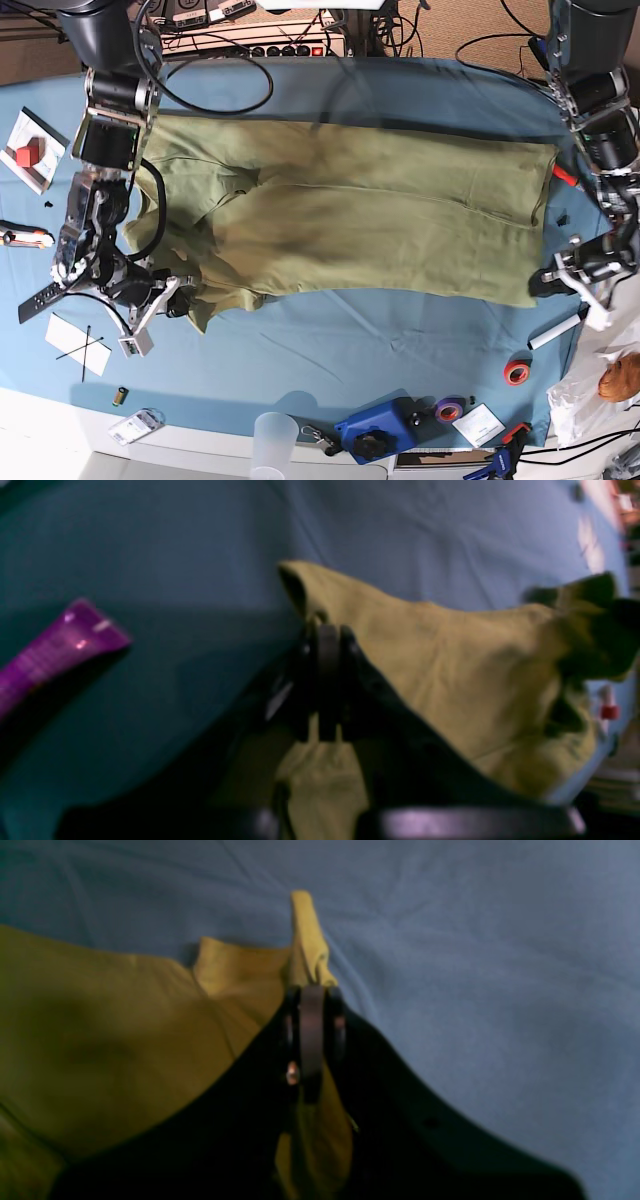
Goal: Layout the t-shirt on the table in an organized manner, then fold the t-shirt properly
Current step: 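Fold the shirt lengthwise in half with both grippers over itself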
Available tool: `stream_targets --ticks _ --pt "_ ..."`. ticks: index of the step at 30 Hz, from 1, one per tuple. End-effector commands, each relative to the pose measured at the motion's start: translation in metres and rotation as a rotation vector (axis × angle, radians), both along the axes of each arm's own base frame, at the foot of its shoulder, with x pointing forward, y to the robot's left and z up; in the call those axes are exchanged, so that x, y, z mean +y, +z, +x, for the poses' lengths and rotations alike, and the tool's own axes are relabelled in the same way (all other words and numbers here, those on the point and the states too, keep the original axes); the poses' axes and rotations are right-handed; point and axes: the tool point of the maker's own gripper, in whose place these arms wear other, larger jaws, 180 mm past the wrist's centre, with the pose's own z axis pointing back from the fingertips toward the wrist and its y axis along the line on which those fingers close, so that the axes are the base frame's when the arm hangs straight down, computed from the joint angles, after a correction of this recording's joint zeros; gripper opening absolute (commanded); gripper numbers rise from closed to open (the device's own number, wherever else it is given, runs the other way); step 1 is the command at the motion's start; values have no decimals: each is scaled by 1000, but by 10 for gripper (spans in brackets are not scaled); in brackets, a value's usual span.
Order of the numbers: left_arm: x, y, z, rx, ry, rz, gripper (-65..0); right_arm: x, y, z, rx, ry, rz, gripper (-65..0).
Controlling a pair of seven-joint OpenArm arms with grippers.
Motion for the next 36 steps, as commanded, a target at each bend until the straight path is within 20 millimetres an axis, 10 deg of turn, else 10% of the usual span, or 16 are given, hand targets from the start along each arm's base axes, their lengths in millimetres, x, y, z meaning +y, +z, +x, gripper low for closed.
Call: stream_targets --ticks 1,14,26,36 --pt "11 27 9 -73 8 -19 -650 -1 25 8 -80 5 -3 -650" --pt "11 18 -37 -12 -63 -153 -650 24 43 -57 -158 82 -75 -650" --pt "9 -8 -79 38 -35 -256 -650 -35 54 -117 -189 -100 -84 -650" --pt "8 -5 -79 26 -34 -271 -650 -61 21 -163 -53 -169 -120 -650"
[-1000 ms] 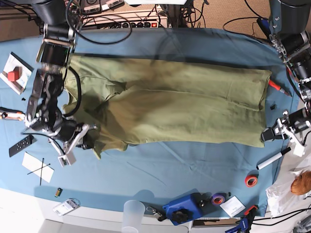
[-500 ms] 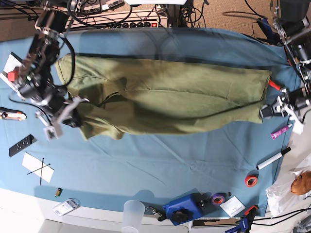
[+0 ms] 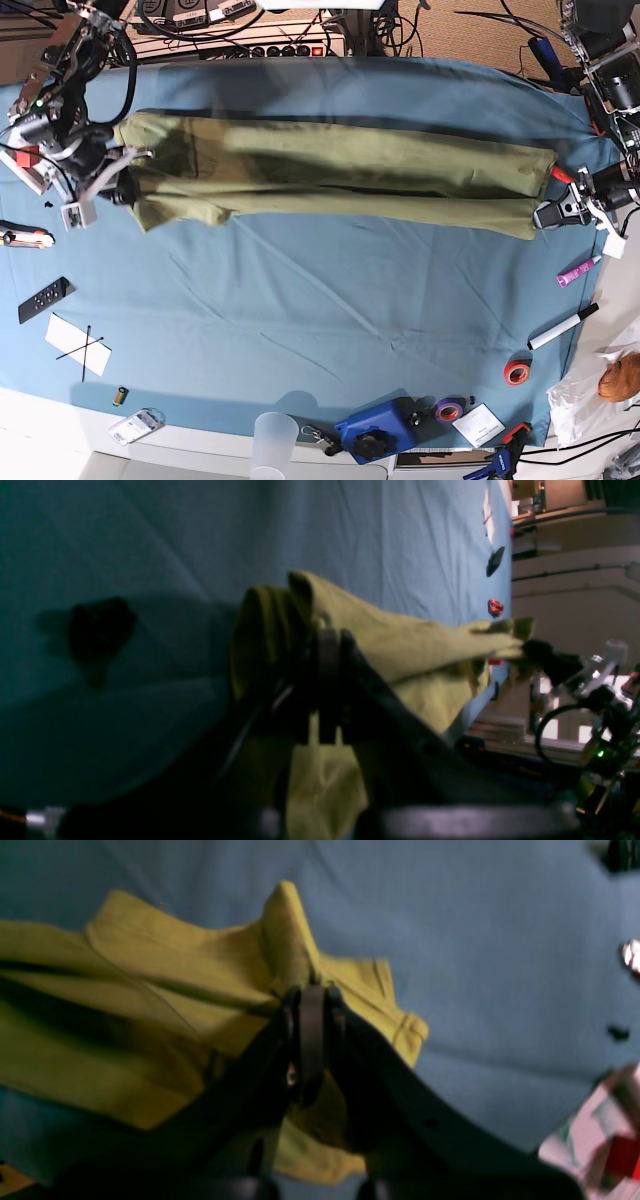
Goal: Layout the t-shirt on the table in an organized manner, then fold the t-shirt properly
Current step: 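Fold the shirt lengthwise in half with both grippers over itself, then lay the folded edge down and release it from both grippers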
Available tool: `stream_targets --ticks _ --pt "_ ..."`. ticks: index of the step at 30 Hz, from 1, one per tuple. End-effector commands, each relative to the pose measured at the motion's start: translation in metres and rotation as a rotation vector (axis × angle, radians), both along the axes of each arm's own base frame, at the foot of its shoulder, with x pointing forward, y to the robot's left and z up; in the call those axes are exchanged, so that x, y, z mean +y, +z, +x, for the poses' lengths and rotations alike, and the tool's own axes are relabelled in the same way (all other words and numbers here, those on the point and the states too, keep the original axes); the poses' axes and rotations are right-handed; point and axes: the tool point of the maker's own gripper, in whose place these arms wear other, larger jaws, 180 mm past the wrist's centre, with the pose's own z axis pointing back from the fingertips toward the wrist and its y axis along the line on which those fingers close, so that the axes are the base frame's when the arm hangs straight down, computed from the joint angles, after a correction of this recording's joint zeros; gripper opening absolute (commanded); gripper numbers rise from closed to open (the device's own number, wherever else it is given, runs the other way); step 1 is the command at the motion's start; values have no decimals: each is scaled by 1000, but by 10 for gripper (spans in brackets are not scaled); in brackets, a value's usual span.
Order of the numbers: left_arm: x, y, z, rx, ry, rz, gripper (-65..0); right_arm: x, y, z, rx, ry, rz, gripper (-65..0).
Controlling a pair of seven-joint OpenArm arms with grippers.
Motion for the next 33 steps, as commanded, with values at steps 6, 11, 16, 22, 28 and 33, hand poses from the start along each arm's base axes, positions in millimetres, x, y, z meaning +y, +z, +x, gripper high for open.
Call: stream_targets --ticks 6,11,16,22,28,33 --pt "15 35 15 -88 10 34 -650 -5 -5 -18 47 8 -18 -650" --pt "32 36 4 -69 8 93 -650 -1 -18 -34 137 23 -1 -650" --pt "40 23 -15 -14 7 114 -650 -2 -19 -35 143 20 -8 -650" --pt "39 7 -34 37 0 115 -650 -3 -19 -36 147 18 -12 -650" --pt "39 6 -36 42 0 116 -431 -9 -25 -43 178 62 -91 -547" --pt "39 6 -35 41 0 115 -361 -7 -28 -48 190 82 -95 -490"
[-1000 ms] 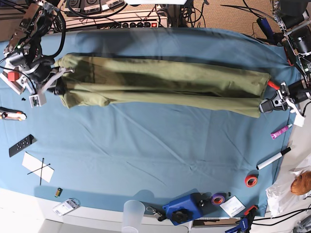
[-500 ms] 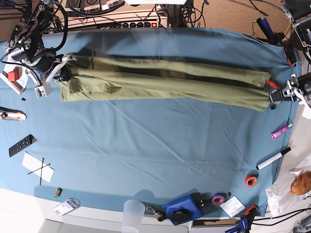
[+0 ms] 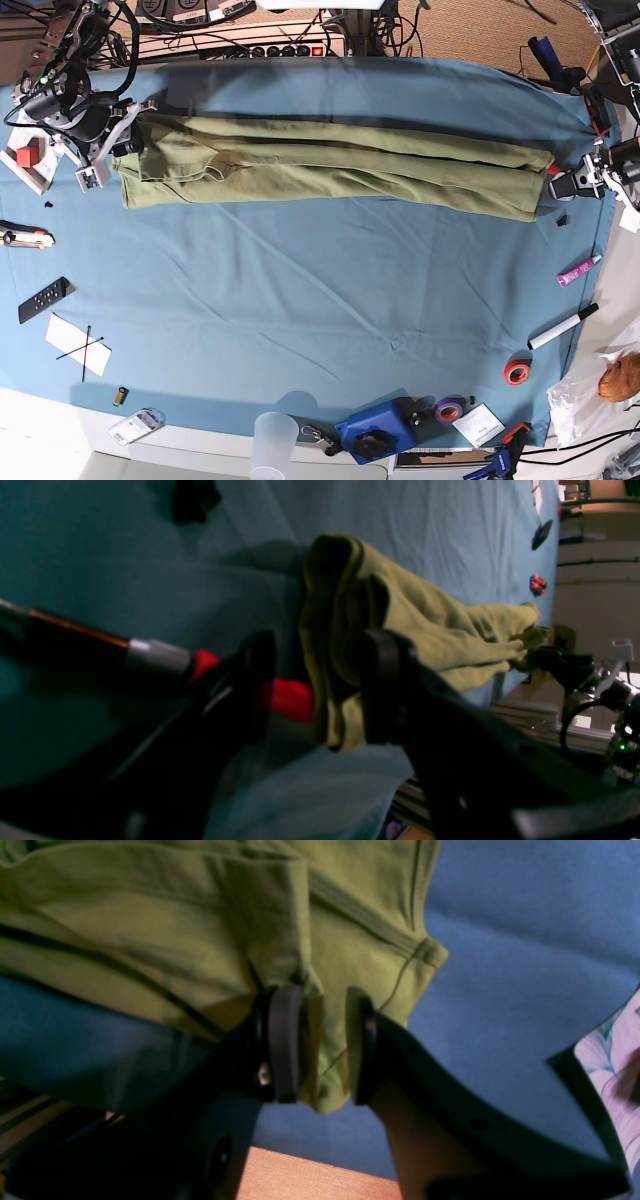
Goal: Layout the t-shirt on the table in an organized manner, then fold the t-shirt properly
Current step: 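Lay the folded edge down and release it from both grippers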
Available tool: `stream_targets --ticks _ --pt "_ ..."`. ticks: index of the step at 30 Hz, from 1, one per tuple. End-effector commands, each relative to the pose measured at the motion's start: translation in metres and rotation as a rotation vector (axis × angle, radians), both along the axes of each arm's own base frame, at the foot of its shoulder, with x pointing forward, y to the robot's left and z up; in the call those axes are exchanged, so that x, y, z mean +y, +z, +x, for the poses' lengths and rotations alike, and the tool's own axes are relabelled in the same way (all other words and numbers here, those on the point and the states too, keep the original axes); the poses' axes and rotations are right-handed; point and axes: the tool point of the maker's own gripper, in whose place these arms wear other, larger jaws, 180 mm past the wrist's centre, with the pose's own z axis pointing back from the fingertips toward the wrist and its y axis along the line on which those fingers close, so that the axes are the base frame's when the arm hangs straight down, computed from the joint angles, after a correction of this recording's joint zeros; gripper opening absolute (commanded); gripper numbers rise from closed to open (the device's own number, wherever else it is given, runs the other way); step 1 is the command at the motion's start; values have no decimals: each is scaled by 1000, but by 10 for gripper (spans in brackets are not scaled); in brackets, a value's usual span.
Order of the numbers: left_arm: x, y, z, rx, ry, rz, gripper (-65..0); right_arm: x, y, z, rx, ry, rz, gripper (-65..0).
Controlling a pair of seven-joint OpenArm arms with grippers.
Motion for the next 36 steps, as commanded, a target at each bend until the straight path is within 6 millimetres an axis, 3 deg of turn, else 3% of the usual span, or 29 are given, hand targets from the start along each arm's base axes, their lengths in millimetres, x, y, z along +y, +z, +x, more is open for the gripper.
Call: stream_targets --ticks 1,12,19,25,30,36 --pt "11 17 10 -47 6 18 -361 -1 12 7 -44 14 -6 -490" --pt "5 32 16 -142 -43 35 -360 7 19 16 -102 16 50 -490" --pt "-2 53 25 -227 -78 49 -360 15 46 43 -307 19 105 -490" --pt "-5 60 27 -260 -104 73 -360 13 40 38 -260 25 89 -488" --pt "-8 66 29 -280 -127 104 -326 14 35 34 -227 33 84 -331" --pt "-2 58 24 -234 -195 283 -300 13 35 33 -224 32 83 -326"
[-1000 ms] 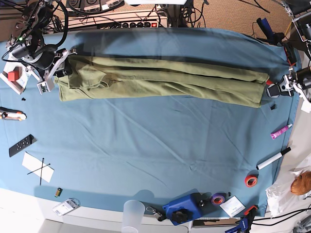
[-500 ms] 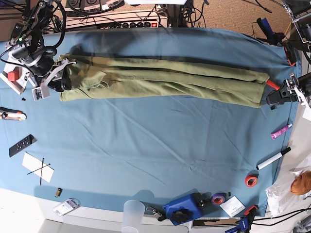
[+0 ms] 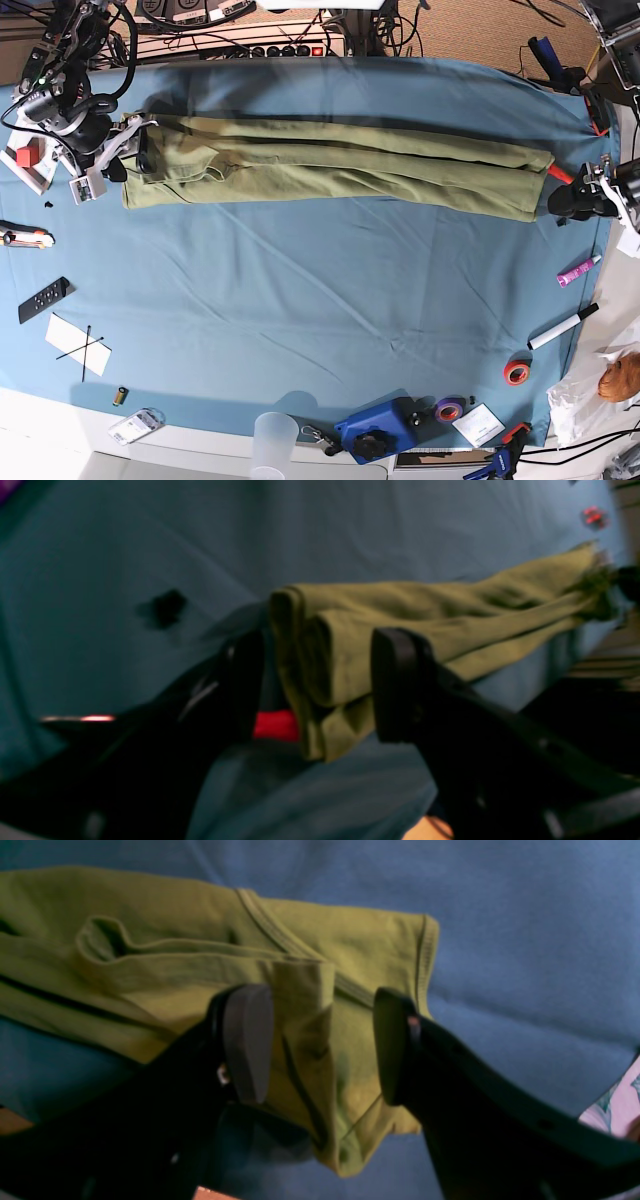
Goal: Layout the t-shirt on the table in an organized manner, then fold the t-shirt properly
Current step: 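Lay the folded edge down and release it from both grippers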
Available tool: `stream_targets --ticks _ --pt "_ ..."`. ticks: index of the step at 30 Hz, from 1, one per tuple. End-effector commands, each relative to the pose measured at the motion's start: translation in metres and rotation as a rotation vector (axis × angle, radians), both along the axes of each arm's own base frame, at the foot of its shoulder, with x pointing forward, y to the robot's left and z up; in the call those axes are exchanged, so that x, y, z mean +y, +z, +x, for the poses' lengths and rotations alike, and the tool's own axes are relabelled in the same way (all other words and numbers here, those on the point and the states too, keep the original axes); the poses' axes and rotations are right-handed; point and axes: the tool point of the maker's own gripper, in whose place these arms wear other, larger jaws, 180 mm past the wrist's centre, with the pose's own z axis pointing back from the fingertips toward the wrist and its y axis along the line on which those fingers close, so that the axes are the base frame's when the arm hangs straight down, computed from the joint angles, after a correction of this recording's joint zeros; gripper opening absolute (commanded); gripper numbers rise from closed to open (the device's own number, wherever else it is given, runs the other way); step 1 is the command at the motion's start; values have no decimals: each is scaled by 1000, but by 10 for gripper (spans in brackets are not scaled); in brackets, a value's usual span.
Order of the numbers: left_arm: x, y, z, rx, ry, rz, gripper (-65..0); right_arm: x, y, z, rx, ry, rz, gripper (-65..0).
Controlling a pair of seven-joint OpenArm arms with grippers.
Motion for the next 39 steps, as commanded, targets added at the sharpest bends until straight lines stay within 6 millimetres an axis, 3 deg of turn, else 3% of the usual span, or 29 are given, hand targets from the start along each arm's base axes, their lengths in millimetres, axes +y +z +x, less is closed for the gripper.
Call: stream_targets --ticks 1,7,14,18,22,32,39 --pt "7 16 6 -45 -10 37 -300 -2 13 7 -46 9 -13 -326" --pt "7 5 0 7 -2 120 -300 -3 13 7 -45 -4 -8 -326" --pt "-21 -20 -3 50 0 144 -300 -4 13 7 -42 -5 -12 -326" --pt "-8 -38 -6 126 80 222 -300 -5 11 6 -34 -7 -20 -326" --pt "-4 -42 -7 148 104 240 -300 -9 9 5 -22 -15 -44 -326" --pt "-40 -58 -10 144 63 174 -300 -9 9 5 -22 -15 -43 -326" --pt "-21 -80 -26 274 123 252 -304 -10 7 3 -5 -15 -48 -326"
